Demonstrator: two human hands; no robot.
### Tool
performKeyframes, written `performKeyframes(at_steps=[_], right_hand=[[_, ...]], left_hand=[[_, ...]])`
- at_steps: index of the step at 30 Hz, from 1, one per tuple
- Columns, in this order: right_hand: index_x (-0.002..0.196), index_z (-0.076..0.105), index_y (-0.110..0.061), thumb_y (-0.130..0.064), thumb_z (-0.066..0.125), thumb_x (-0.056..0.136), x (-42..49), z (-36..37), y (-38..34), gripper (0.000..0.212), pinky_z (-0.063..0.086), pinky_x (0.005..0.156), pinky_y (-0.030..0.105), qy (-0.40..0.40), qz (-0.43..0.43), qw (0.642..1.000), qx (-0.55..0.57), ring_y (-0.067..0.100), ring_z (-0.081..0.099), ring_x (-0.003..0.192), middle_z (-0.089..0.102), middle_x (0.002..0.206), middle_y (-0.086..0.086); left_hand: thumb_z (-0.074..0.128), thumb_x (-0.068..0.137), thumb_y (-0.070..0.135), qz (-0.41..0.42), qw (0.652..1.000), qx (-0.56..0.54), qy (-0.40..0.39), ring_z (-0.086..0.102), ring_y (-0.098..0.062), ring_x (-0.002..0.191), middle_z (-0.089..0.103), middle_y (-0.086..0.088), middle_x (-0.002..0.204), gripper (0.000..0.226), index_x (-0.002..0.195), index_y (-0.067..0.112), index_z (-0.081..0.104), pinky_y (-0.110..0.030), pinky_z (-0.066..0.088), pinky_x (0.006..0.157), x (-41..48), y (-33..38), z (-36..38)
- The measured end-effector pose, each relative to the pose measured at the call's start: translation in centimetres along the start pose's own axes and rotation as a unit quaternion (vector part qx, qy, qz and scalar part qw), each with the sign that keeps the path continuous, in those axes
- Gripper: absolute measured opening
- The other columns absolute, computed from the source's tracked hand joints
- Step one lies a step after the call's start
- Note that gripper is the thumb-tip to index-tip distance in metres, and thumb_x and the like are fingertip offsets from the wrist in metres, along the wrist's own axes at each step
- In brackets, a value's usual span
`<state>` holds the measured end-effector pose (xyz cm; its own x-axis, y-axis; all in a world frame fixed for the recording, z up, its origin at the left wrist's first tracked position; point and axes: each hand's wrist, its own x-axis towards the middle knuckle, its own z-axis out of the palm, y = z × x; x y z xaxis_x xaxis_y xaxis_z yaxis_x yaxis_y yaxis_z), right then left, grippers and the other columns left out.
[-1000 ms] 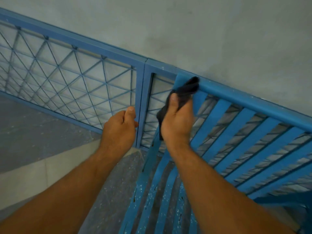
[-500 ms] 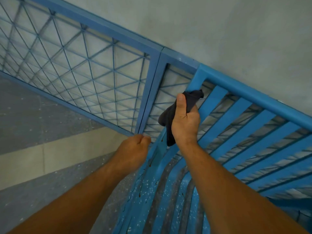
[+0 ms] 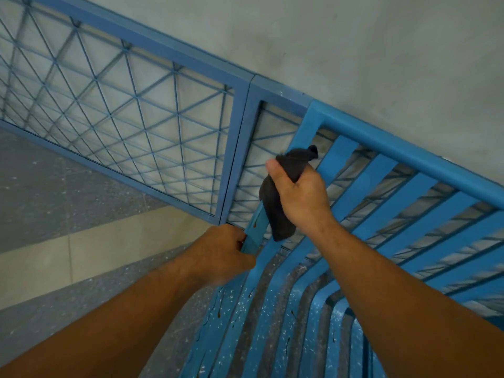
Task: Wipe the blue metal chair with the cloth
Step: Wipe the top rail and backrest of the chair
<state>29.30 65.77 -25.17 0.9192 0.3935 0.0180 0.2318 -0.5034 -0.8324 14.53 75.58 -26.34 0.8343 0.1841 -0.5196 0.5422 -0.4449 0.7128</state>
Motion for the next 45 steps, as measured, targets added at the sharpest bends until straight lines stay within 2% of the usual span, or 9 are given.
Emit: performKeyframes(at_steps=[5,11,18,22,26,28,34,40,45], right_hand=[[0.105,0.061,-0.018,-0.061,0.058,0.085,0.7,1.5,-1.5,0.047,0.045,0.065,0.006,0.116,0.024,0.989,0.09,-0.003,0.061,0.078,0.065,0.085,-0.012],[0.108,0.05,-0.02,-0.047,0.068,0.084,-2.0,2.3,0.6,0.04,0.038,0.056,-0.001,0.047,-0.001,0.995,0.084,-0.016,0.056,0.071,0.058,0.086,-0.014],[0.113,0.052,-0.018,-0.054,0.061,0.086,-4.9,2.6,2.1,0.046,0.044,0.052,0.005,0.003,0.04,0.999,0.018,0.0,0.059,0.075,0.059,0.083,-0.009],[0.104,0.053,-0.016,-0.07,0.05,0.083,-4.0,2.1,0.8,0.058,0.041,0.05,0.019,0.006,0.035,0.992,-0.12,0.01,0.056,0.067,0.057,0.077,-0.008],[0.103,0.059,-0.014,-0.072,0.052,0.08,-6.0,3.0,2.0,0.063,0.053,0.061,0.027,-0.033,0.089,0.99,-0.104,0.015,0.062,0.073,0.062,0.082,-0.002],[0.099,0.061,-0.013,-0.07,0.053,0.081,-7.8,3.5,2.9,0.06,0.053,0.062,0.027,-0.082,0.106,0.985,-0.111,0.017,0.062,0.073,0.061,0.08,-0.001],[0.073,0.061,-0.016,-0.078,0.047,0.079,-6.8,2.8,2.7,0.064,0.044,0.053,0.025,-0.085,0.07,0.98,-0.168,0.02,0.061,0.063,0.061,0.069,0.003],[0.073,0.061,-0.014,-0.079,0.046,0.077,-7.7,2.8,2.8,0.067,0.044,0.053,0.025,-0.137,0.071,0.967,-0.202,0.019,0.061,0.063,0.062,0.071,0.005],[0.072,0.061,-0.017,-0.074,0.046,0.082,-7.9,3.2,2.9,0.06,0.042,0.049,0.022,-0.075,0.088,0.985,-0.131,0.017,0.061,0.058,0.061,0.063,0.001]], left_hand=[[0.068,0.078,0.031,0.003,1.0,0.013,-0.01,0.07,-0.019,0.085,0.073,-0.004,0.097,0.027,0.1,0.015,0.071,-0.045,0.058,0.075,0.3,-0.3,0.0],[0.067,0.08,0.034,0.005,0.998,0.051,-0.042,0.068,-0.02,0.091,0.072,-0.006,0.1,0.03,0.104,0.016,0.071,-0.045,0.056,0.083,0.4,-1.1,-0.9],[0.064,0.088,0.027,-0.097,0.986,0.102,0.084,0.053,-0.02,0.118,0.054,-0.006,0.135,0.052,0.137,0.013,0.052,-0.021,0.042,0.089,-0.4,-3.6,-3.4],[0.061,0.089,0.026,-0.1,0.982,0.125,0.1,0.054,-0.02,0.115,0.055,-0.007,0.131,0.046,0.132,0.012,0.055,-0.021,0.041,0.086,-0.7,-3.5,-3.5],[0.061,0.089,0.022,-0.104,0.981,0.13,0.1,0.051,-0.014,0.088,0.054,-0.003,0.099,0.011,0.097,0.018,0.055,-0.031,0.049,0.085,-0.9,-3.7,-2.8],[0.06,0.089,0.023,-0.1,0.981,0.139,0.094,0.048,-0.014,0.083,0.051,-0.001,0.094,0.011,0.09,0.018,0.05,-0.032,0.05,0.082,-1.0,-3.9,-2.3],[0.059,0.089,0.021,-0.097,0.981,0.14,0.087,0.049,-0.013,0.083,0.052,0.0,0.093,0.007,0.09,0.017,0.053,-0.027,0.047,0.077,-1.7,-4.4,-1.6],[0.061,0.089,0.022,-0.109,0.982,0.134,0.077,0.052,-0.014,0.08,0.056,-0.001,0.095,0.009,0.095,0.016,0.061,-0.031,0.053,0.08,-2.3,-4.5,-0.6],[0.059,0.091,0.023,-0.105,0.982,0.132,0.08,0.052,-0.015,0.082,0.055,-0.002,0.095,0.009,0.095,0.015,0.058,-0.032,0.053,0.082,-2.5,-4.6,-0.2]])
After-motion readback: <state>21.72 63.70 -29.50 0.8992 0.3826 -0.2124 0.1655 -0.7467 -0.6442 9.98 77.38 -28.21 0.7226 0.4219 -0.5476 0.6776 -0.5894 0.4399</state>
